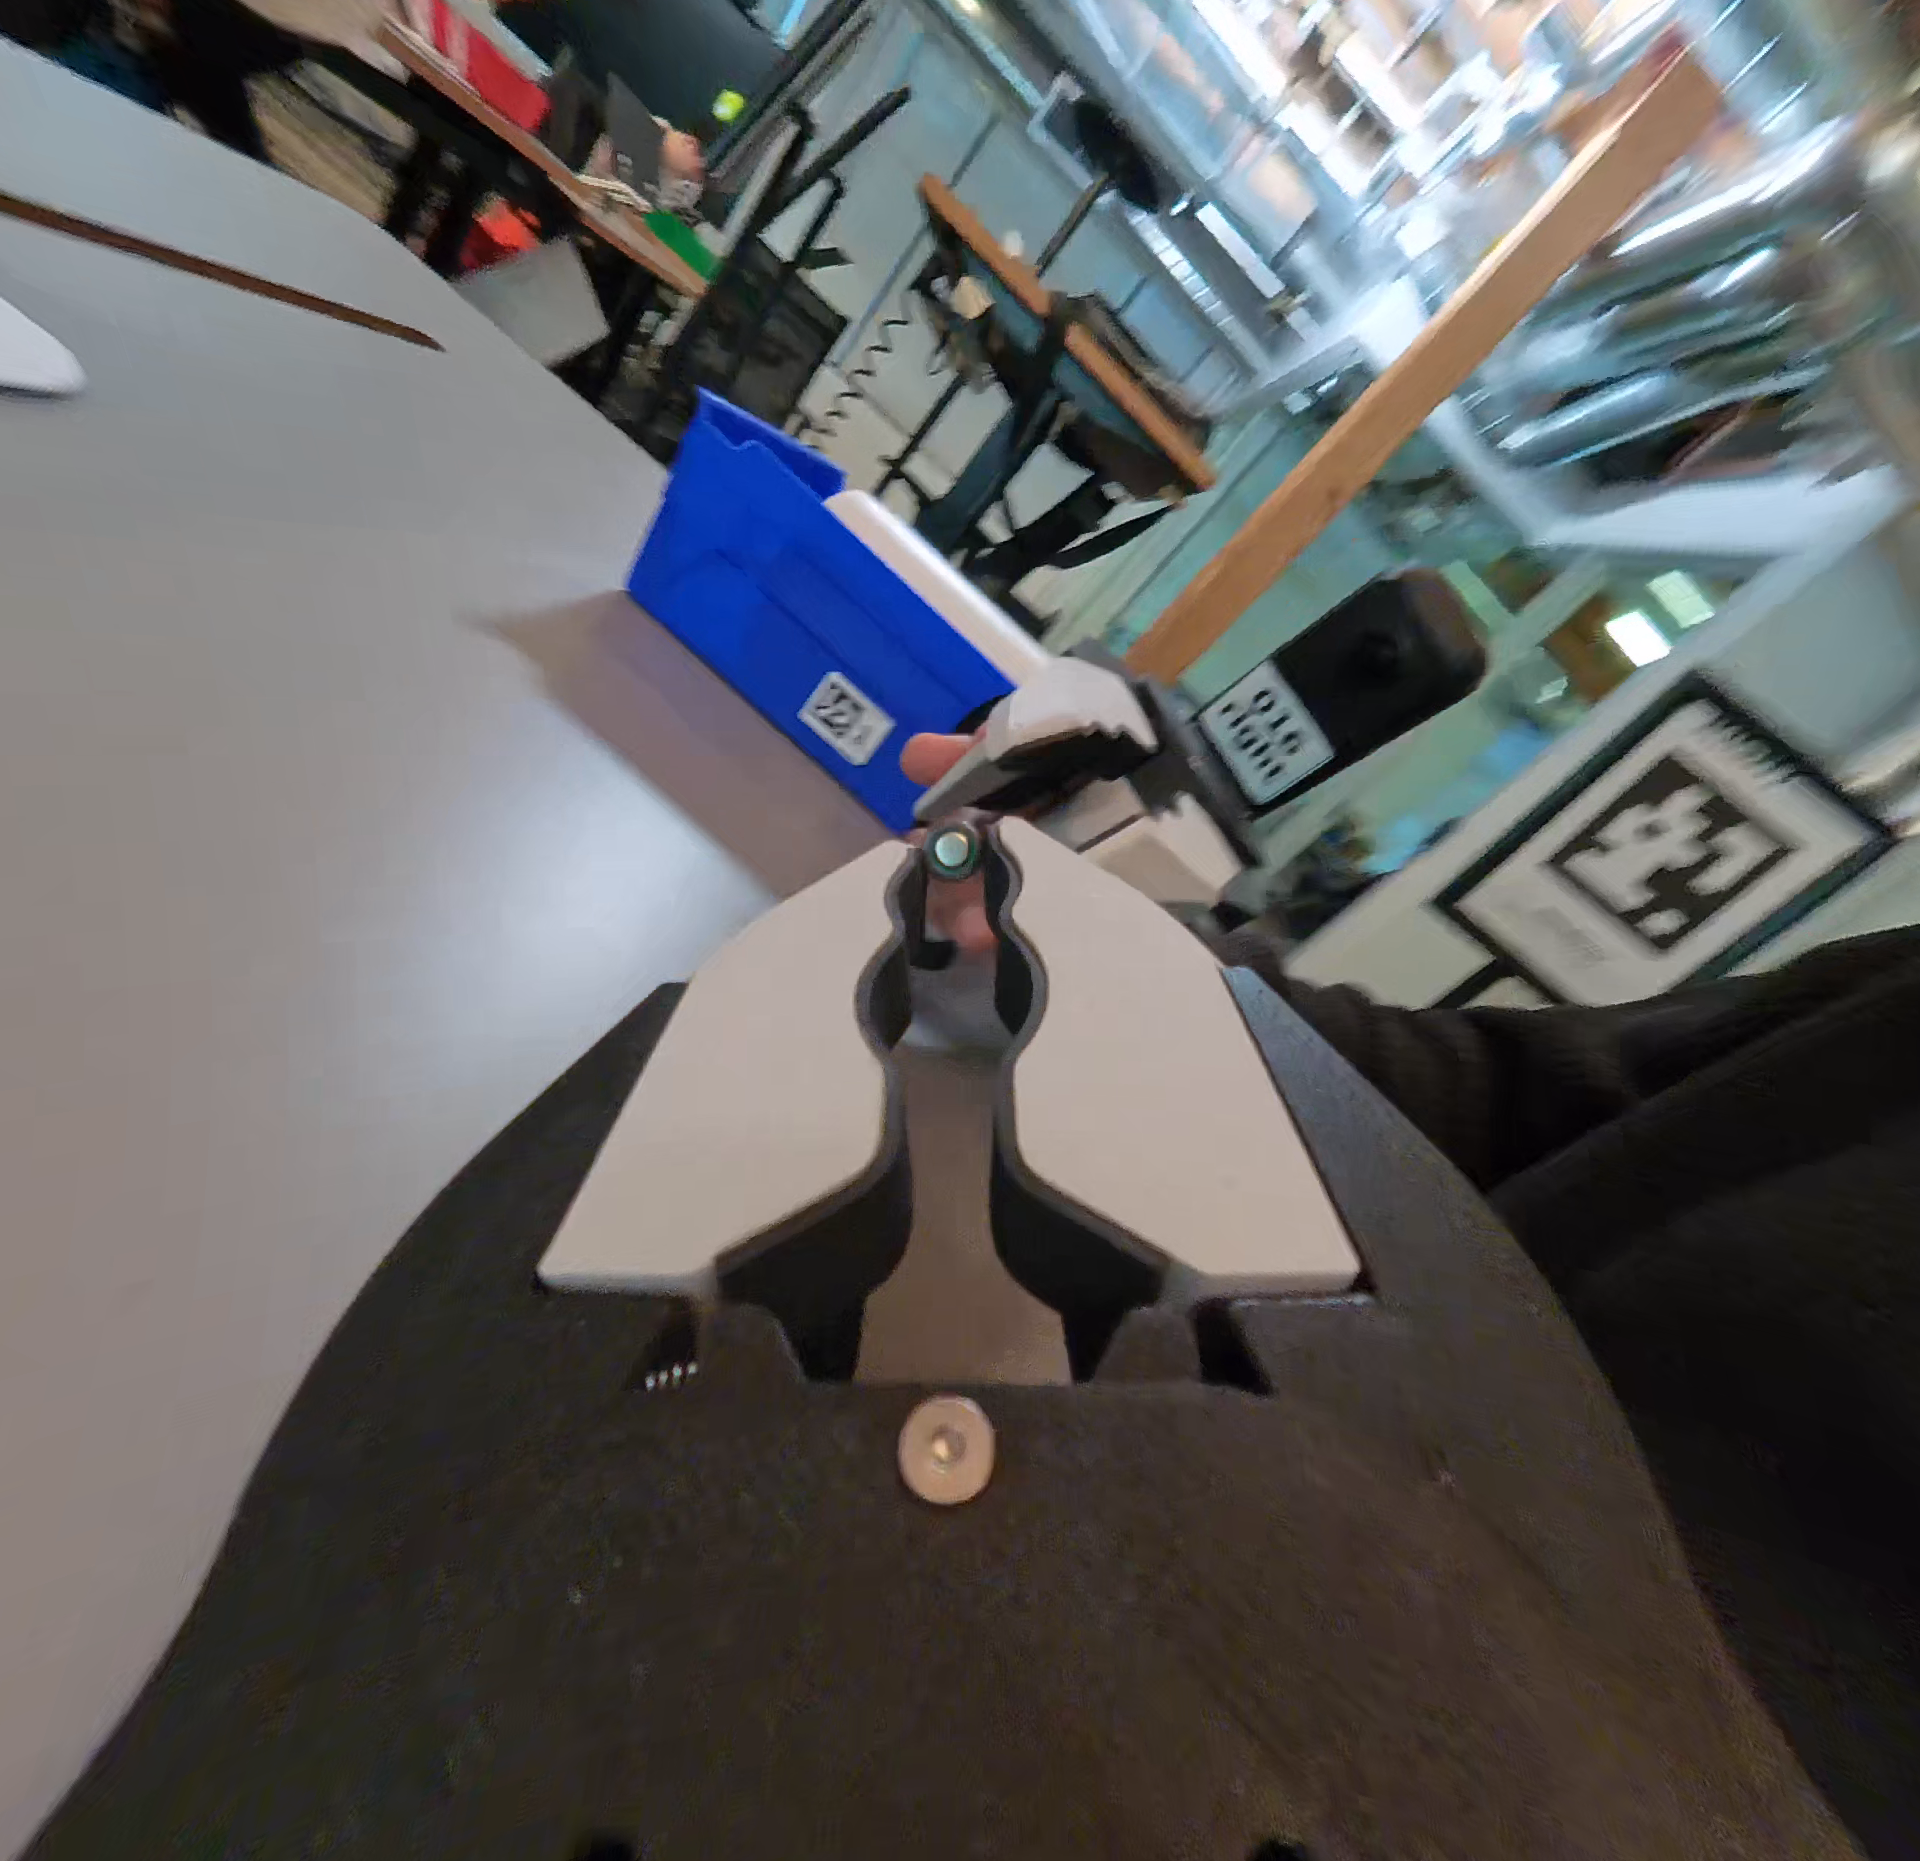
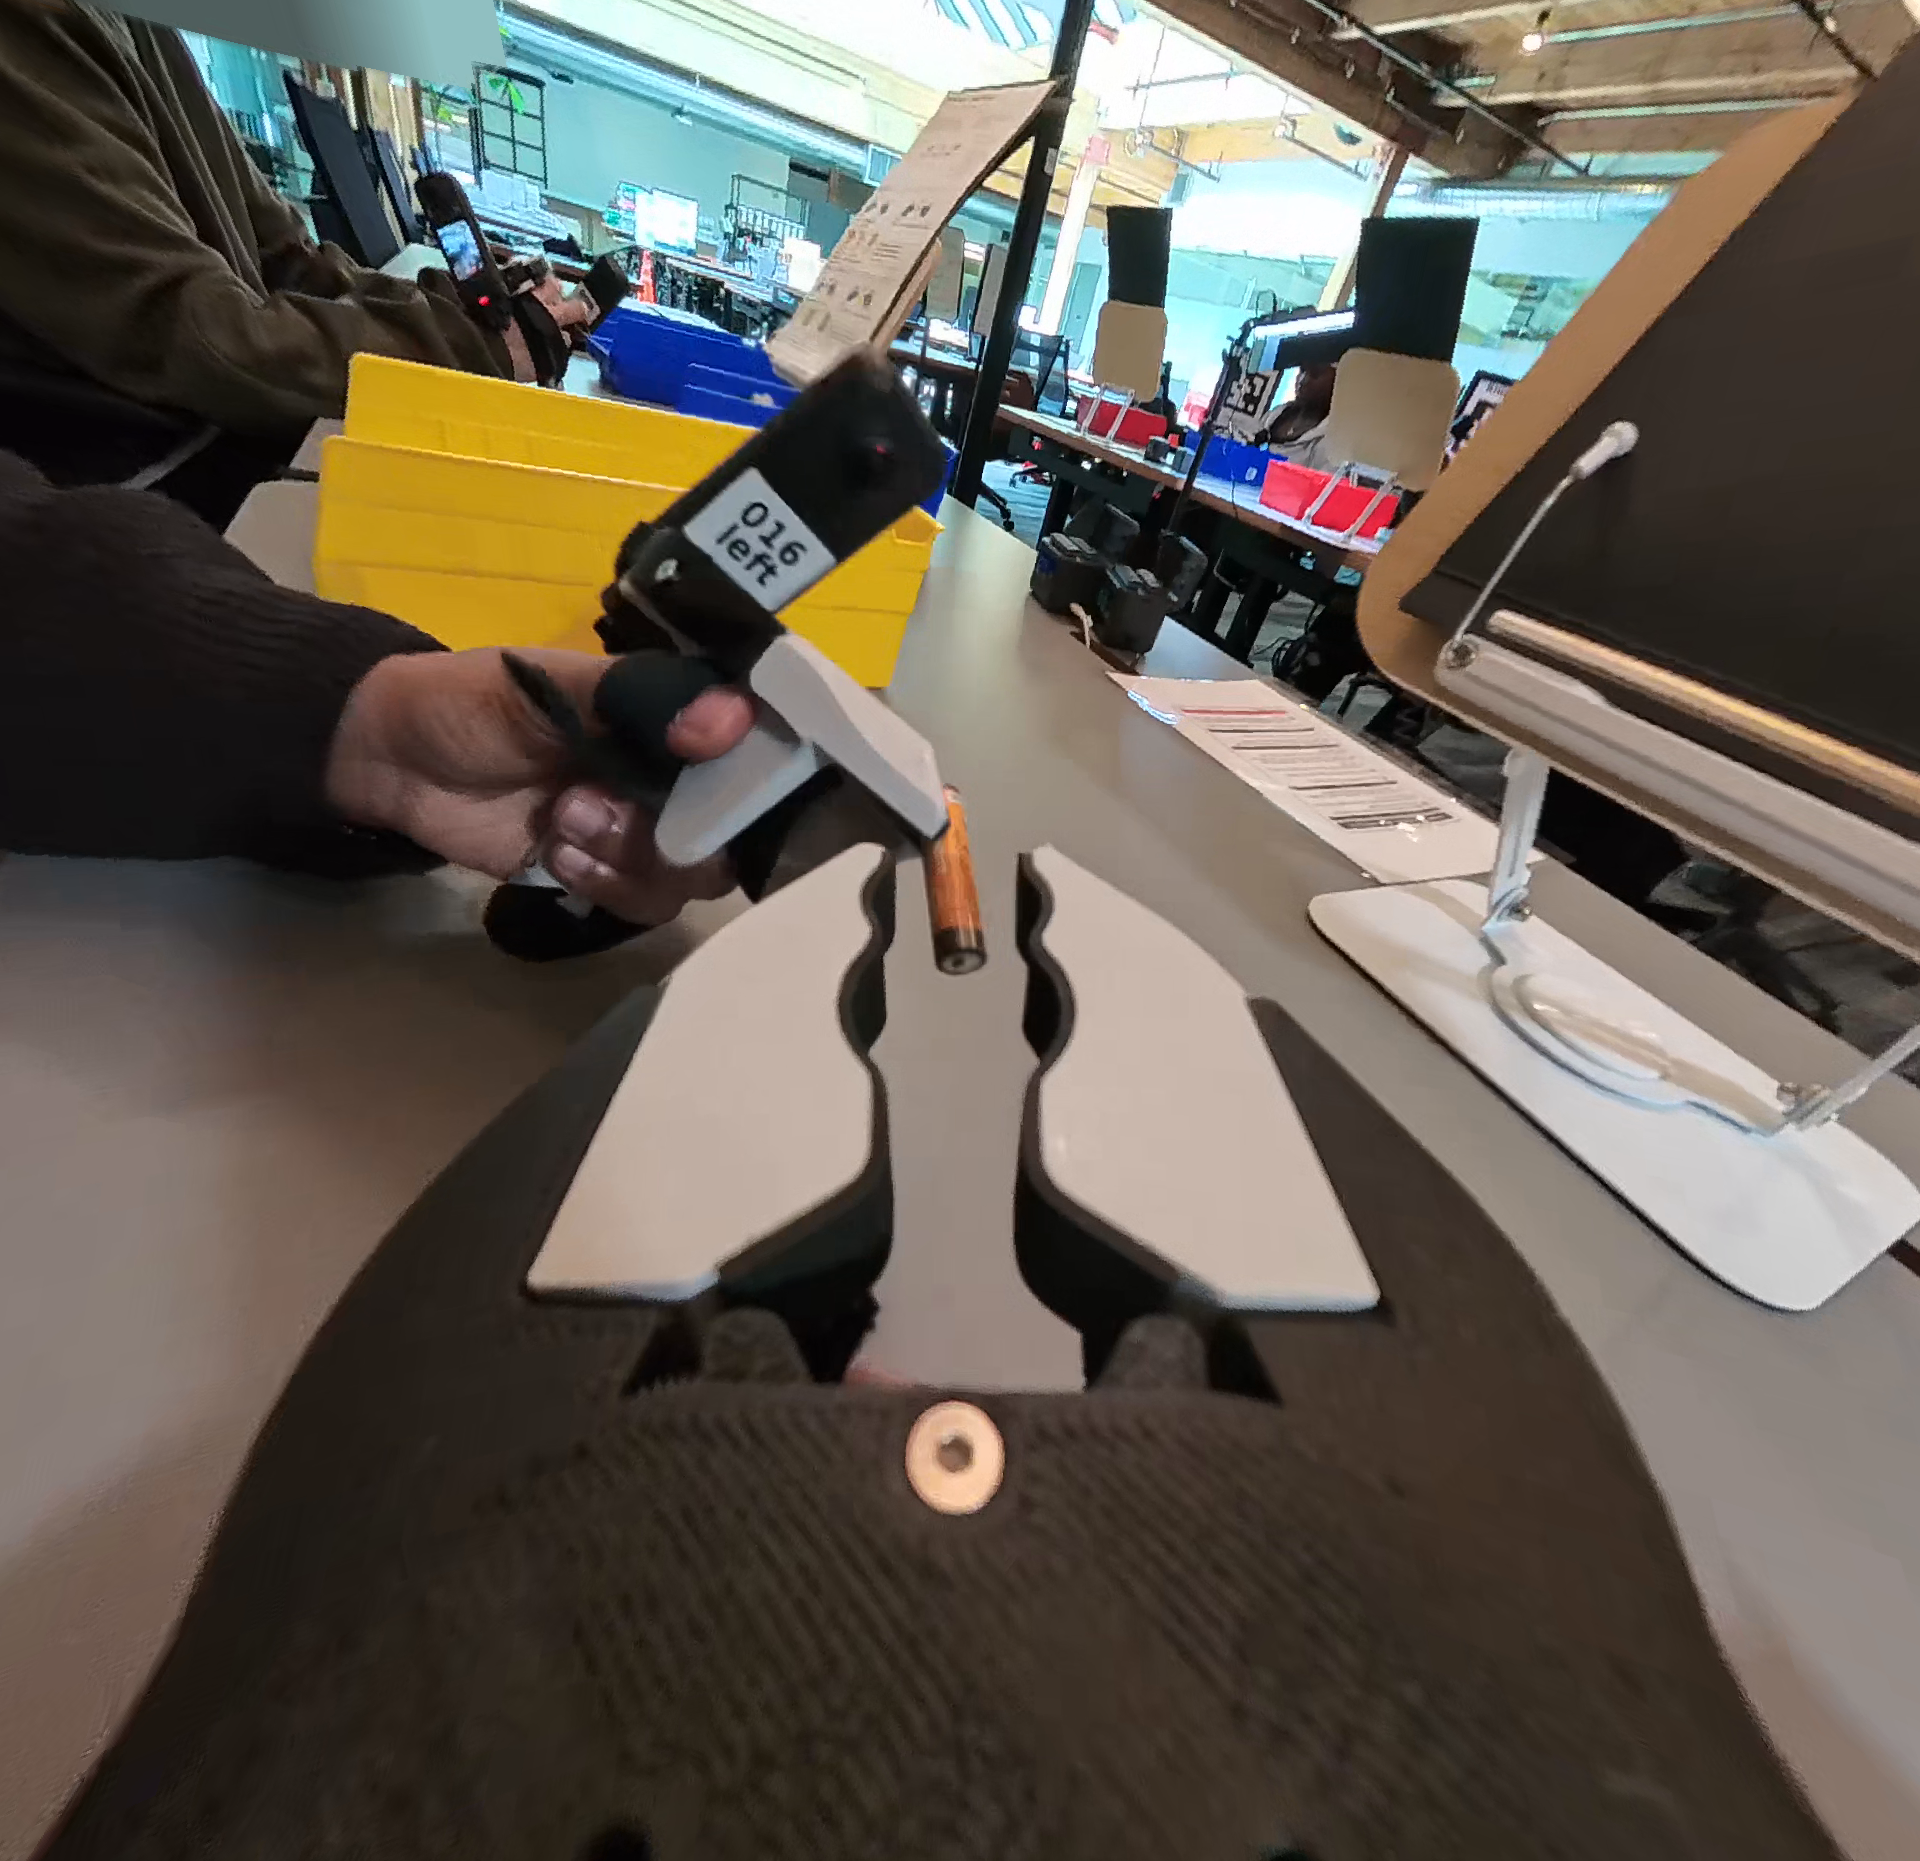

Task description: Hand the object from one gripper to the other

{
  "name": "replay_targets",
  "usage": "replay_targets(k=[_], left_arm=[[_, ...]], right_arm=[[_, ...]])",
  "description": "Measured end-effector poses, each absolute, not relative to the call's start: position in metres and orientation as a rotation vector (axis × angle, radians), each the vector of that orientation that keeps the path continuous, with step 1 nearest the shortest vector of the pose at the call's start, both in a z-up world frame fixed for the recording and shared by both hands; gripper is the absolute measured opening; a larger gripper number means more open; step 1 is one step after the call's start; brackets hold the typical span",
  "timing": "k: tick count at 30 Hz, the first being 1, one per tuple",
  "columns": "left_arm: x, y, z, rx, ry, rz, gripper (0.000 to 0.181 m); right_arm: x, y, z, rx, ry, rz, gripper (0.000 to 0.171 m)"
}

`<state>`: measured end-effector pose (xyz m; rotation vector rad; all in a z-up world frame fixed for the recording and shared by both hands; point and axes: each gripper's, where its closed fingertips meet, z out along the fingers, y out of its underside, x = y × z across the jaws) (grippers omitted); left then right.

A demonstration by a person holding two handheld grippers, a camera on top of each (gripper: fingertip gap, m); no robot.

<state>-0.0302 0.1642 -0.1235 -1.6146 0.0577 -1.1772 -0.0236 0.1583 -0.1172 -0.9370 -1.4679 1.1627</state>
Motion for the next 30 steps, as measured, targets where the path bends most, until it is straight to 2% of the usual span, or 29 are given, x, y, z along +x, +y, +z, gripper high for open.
replay_targets(k=[6,12,17,30], left_arm=[[-0.037,0.162,-0.115,-1.441,-0.131,-1.529,0.012],[-0.029,0.160,-0.115,-1.448,-0.106,-1.565,0.012],[-0.023,0.158,-0.114,-1.431,-0.100,-1.618,0.013],[-0.028,0.163,-0.118,-1.408,-0.154,-1.600,0.017]], right_arm=[[-0.026,0.153,-0.122,-0.830,-1.509,1.015,0.025],[-0.029,0.153,-0.123,-0.788,-1.508,0.927,0.026],[-0.029,0.153,-0.123,-0.766,-1.513,0.875,0.012],[-0.029,0.153,-0.123,-0.763,-1.514,0.851,0.011]])
